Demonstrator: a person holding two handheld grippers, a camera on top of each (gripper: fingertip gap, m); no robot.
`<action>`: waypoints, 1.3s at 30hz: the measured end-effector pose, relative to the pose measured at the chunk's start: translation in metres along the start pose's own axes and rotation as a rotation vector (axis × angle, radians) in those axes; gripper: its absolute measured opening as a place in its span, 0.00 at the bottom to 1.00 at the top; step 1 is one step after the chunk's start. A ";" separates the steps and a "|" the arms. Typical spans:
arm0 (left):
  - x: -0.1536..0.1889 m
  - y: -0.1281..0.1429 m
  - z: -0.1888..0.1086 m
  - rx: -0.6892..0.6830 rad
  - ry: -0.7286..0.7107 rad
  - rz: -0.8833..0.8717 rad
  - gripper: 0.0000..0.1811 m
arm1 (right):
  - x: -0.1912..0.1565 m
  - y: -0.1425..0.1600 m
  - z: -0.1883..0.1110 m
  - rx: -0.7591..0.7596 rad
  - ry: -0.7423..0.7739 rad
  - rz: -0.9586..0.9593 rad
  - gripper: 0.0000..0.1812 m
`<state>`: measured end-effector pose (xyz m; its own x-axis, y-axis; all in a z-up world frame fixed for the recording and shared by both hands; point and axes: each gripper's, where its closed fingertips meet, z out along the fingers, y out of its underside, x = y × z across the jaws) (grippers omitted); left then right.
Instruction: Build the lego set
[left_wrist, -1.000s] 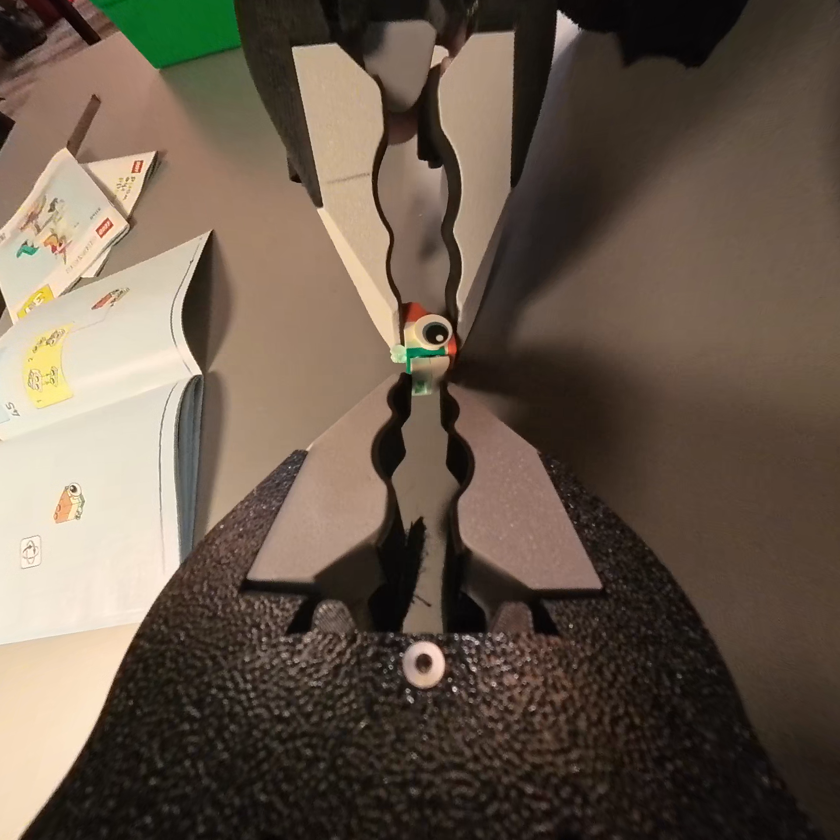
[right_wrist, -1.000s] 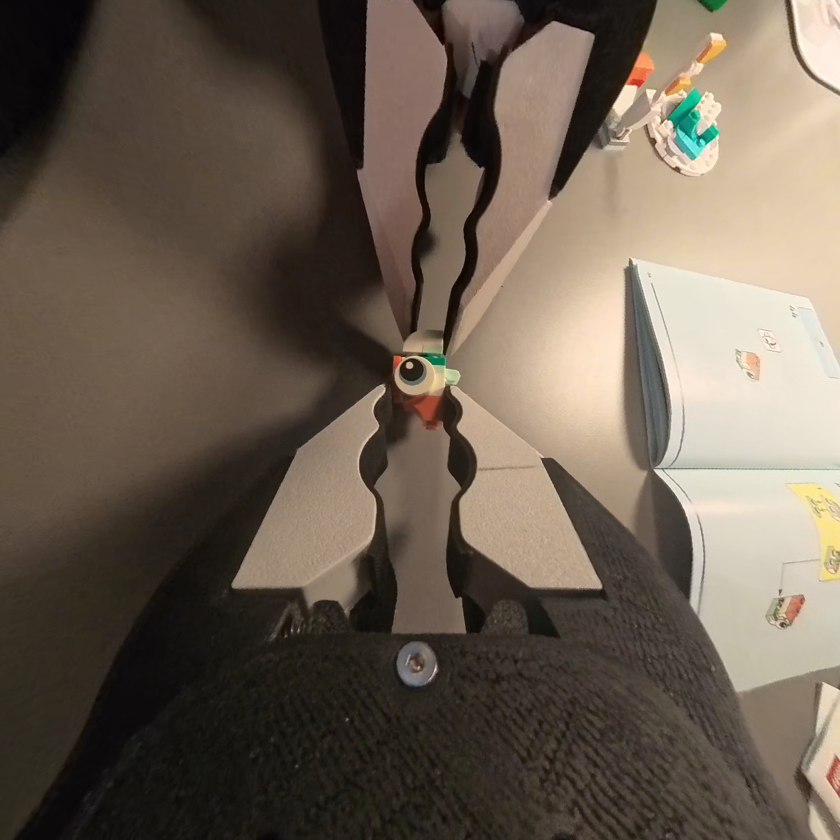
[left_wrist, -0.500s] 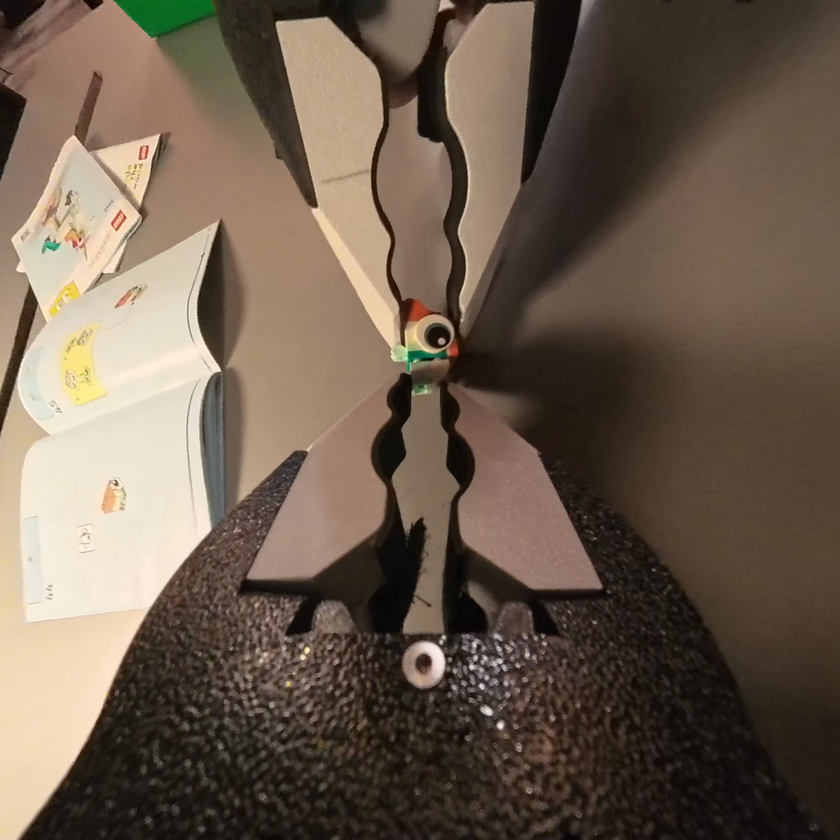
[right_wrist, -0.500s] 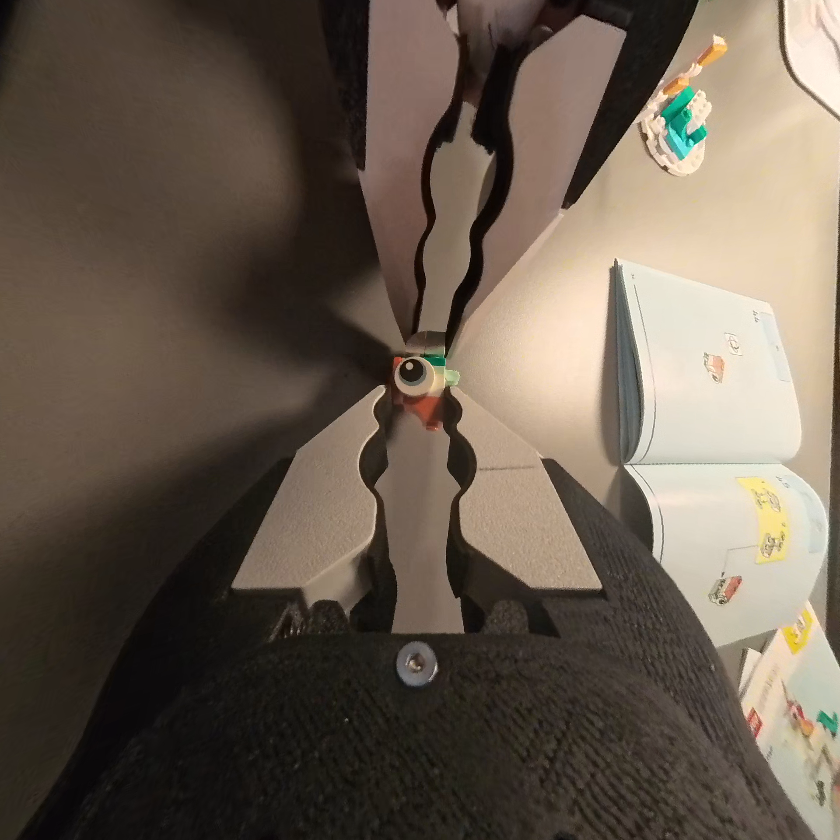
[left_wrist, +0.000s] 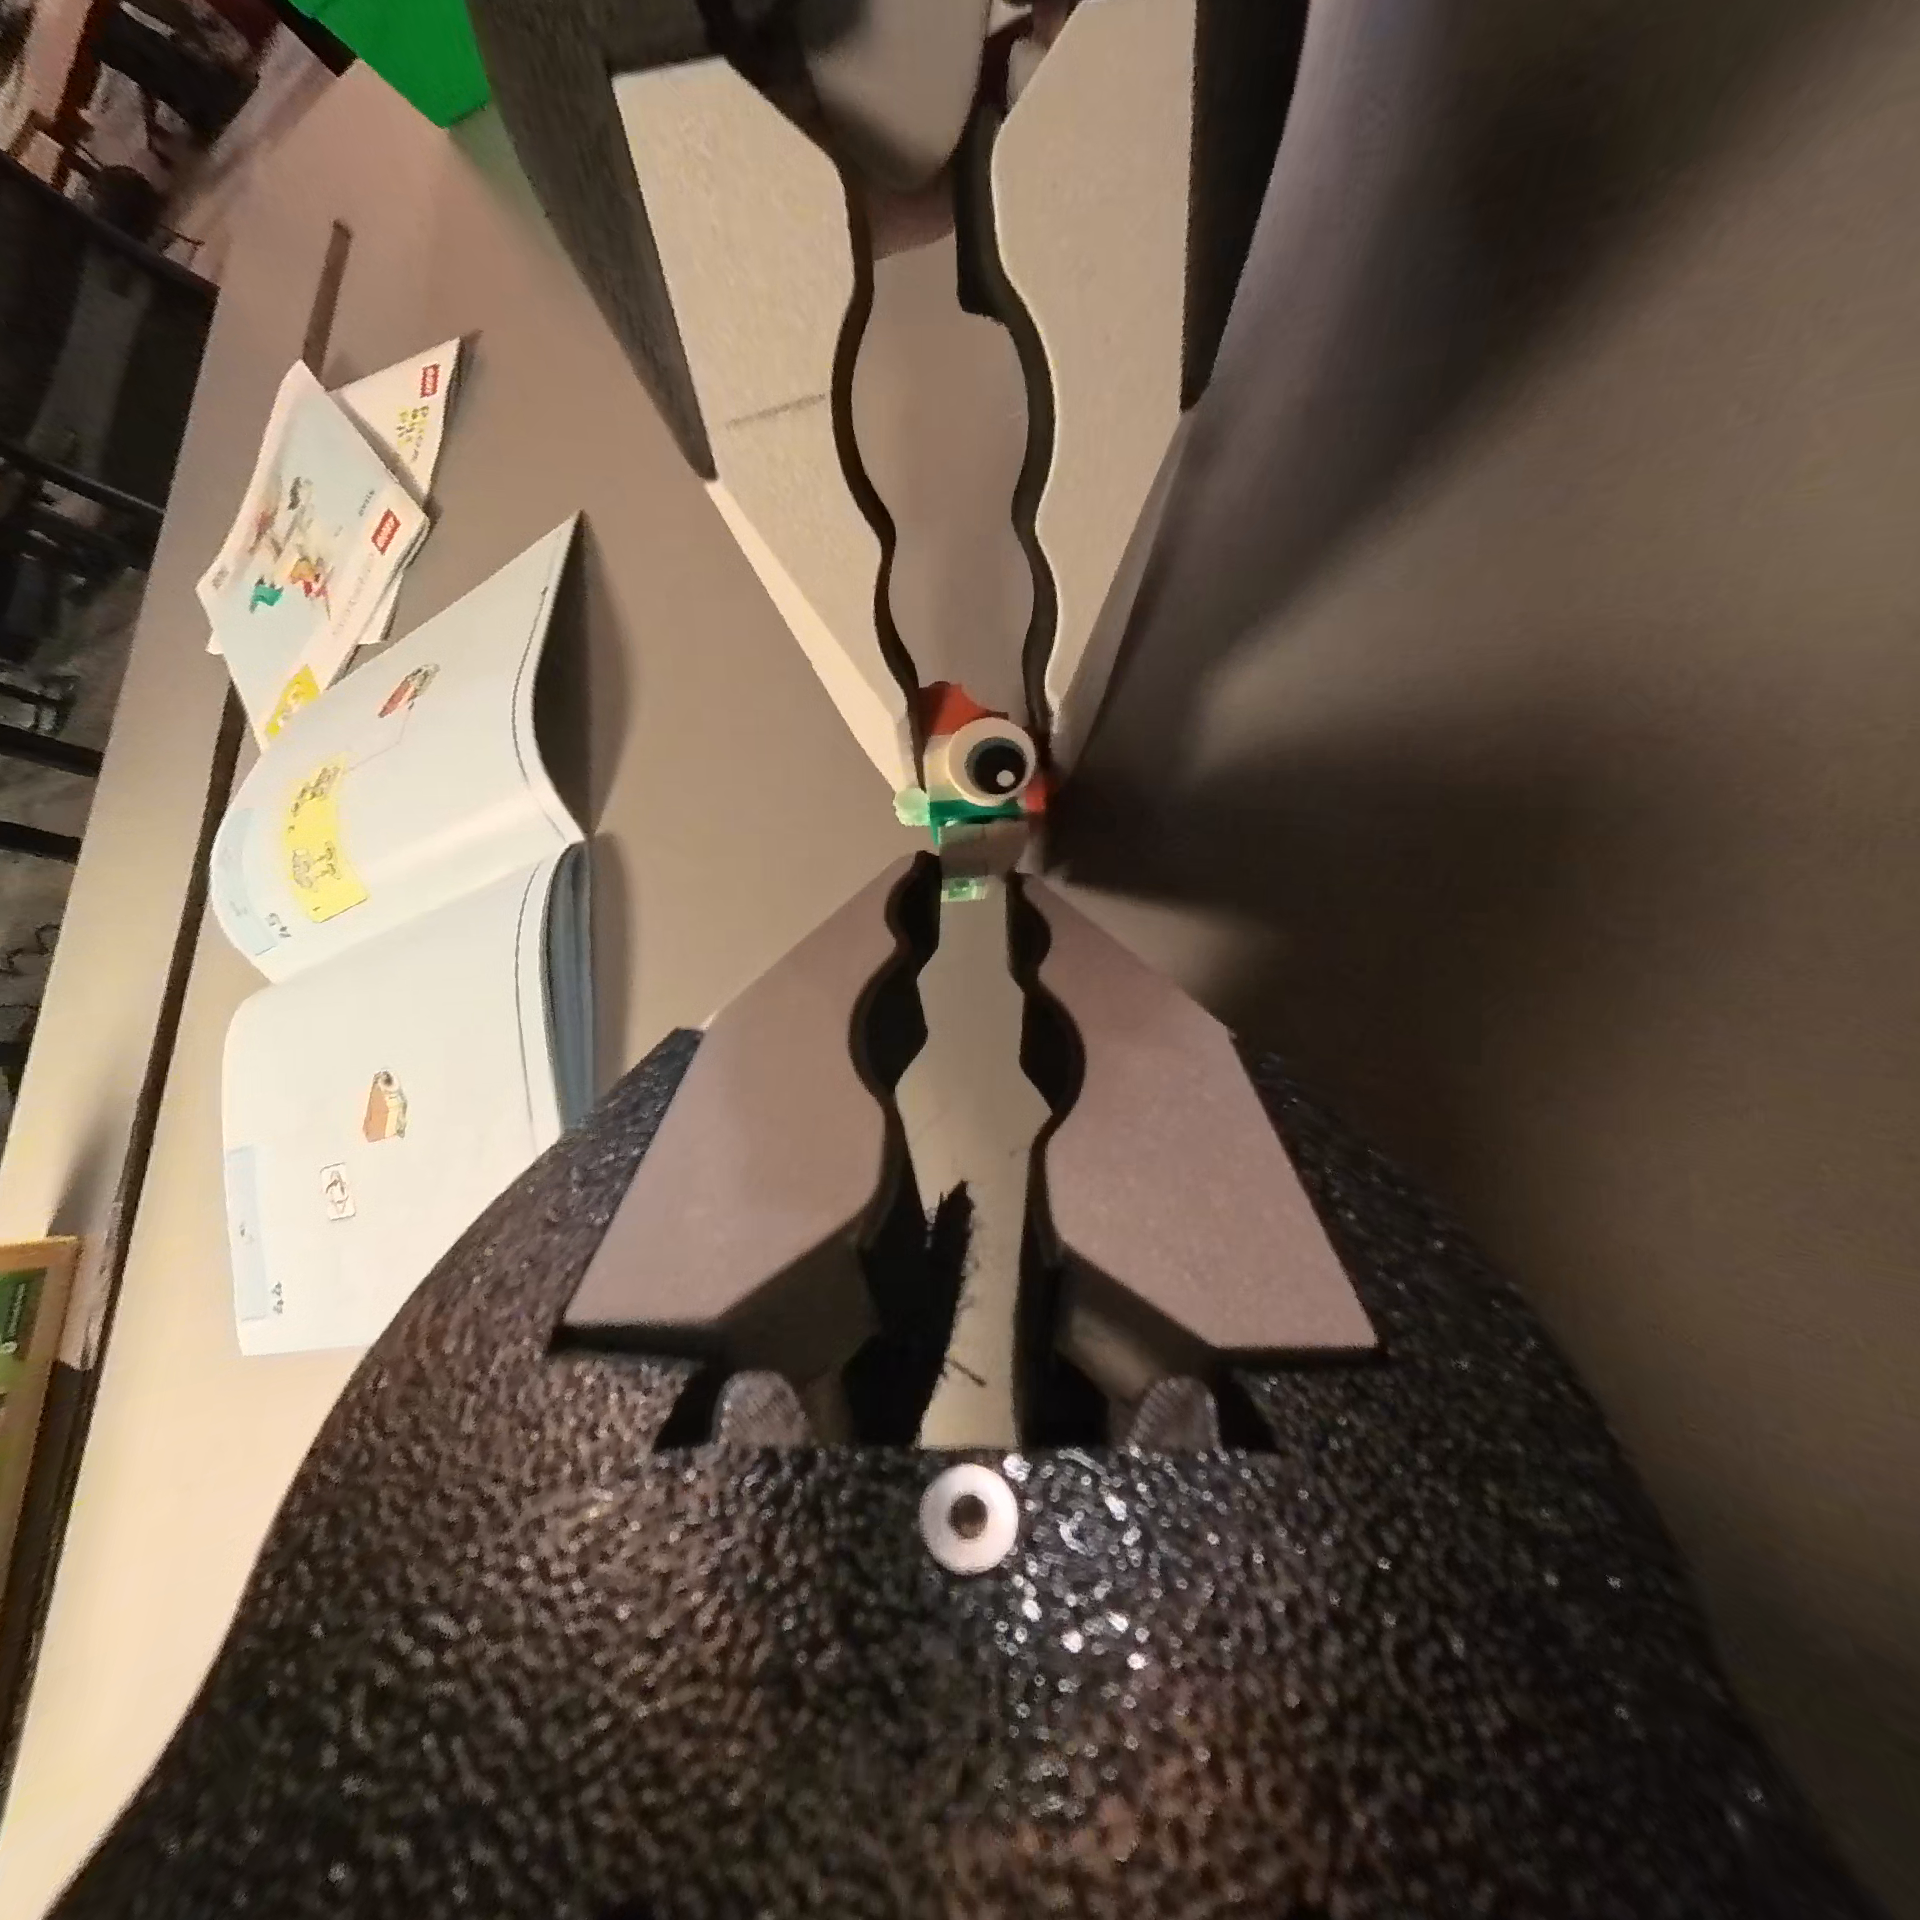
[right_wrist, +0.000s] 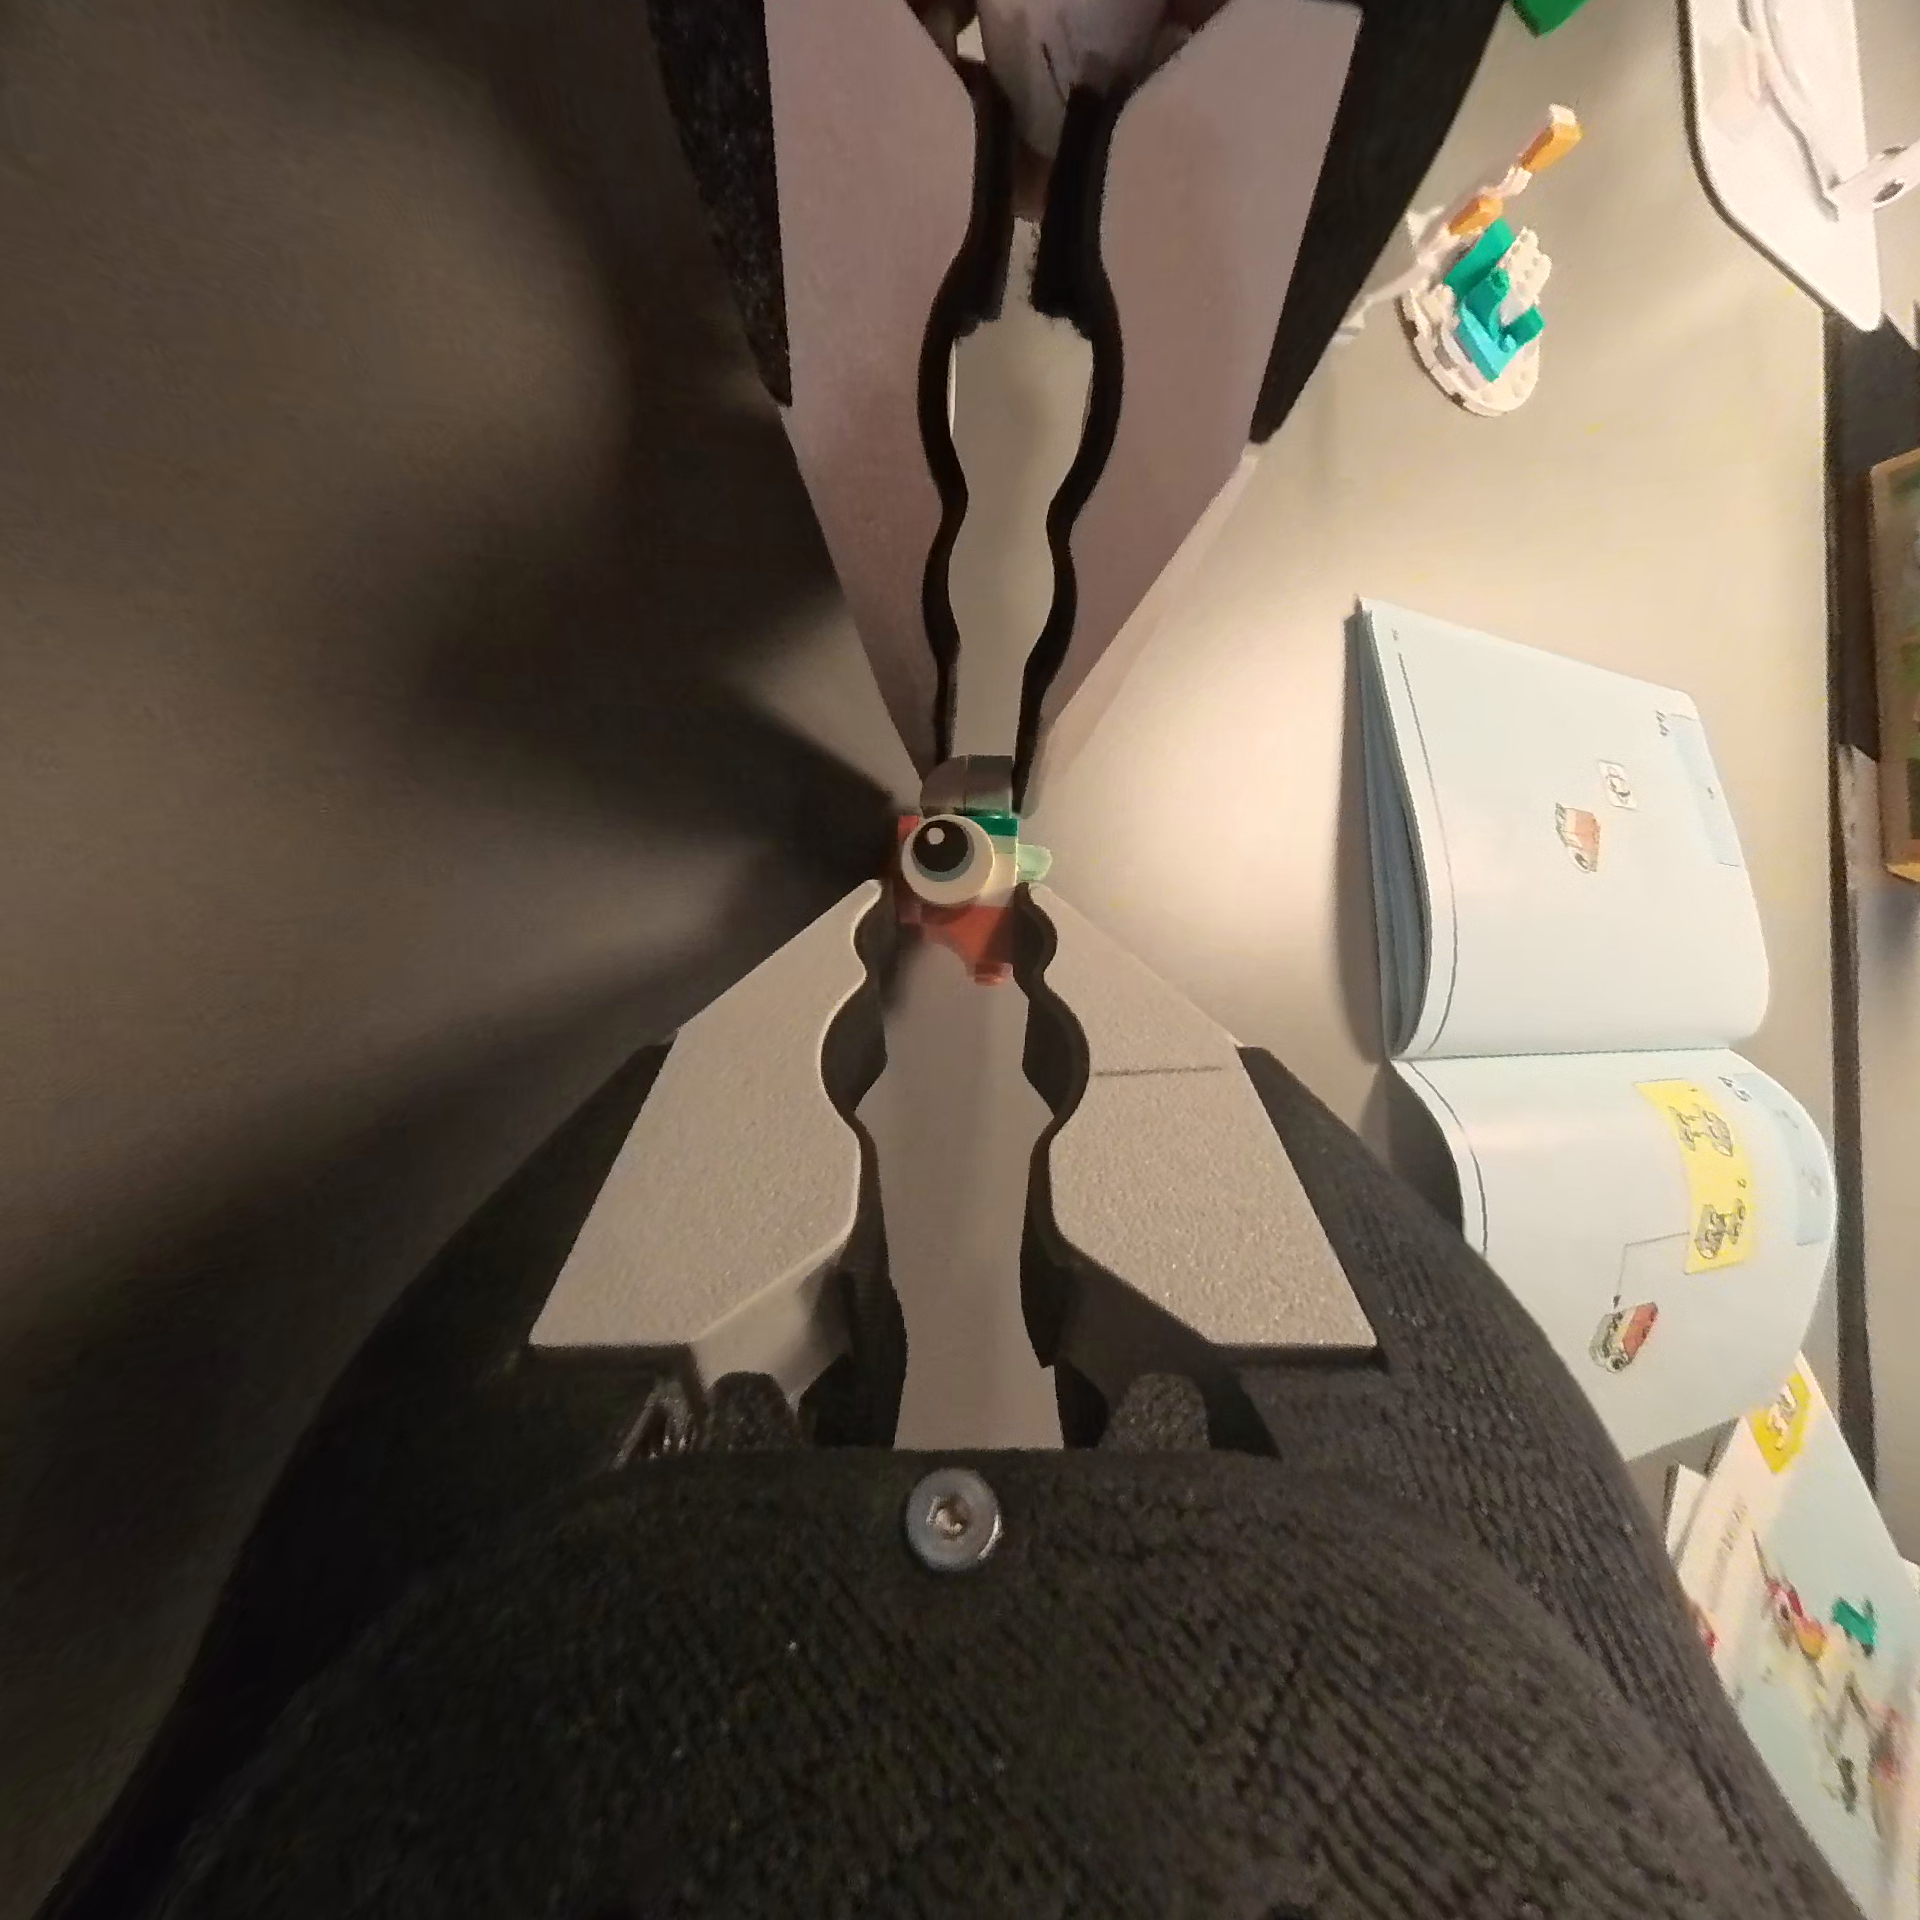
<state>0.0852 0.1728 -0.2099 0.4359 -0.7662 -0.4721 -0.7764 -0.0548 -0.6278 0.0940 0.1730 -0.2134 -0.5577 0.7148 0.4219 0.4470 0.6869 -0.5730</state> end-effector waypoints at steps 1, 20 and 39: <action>0.000 0.000 -0.001 0.002 -0.004 0.000 0.06 | 0.000 -0.001 0.000 0.001 0.008 -0.006 0.11; -0.013 0.007 -0.007 0.001 -0.151 0.104 0.06 | 0.017 -0.006 0.006 -0.016 0.250 -0.083 0.11; -0.041 0.001 -0.015 0.032 -0.458 0.317 0.06 | 0.047 -0.010 -0.001 0.052 0.566 -0.173 0.11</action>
<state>0.0597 0.1940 -0.1819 0.3417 -0.3853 -0.8572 -0.8907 0.1582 -0.4262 0.0640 0.2001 -0.1872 -0.1530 0.5617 0.8131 0.3398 0.8025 -0.4904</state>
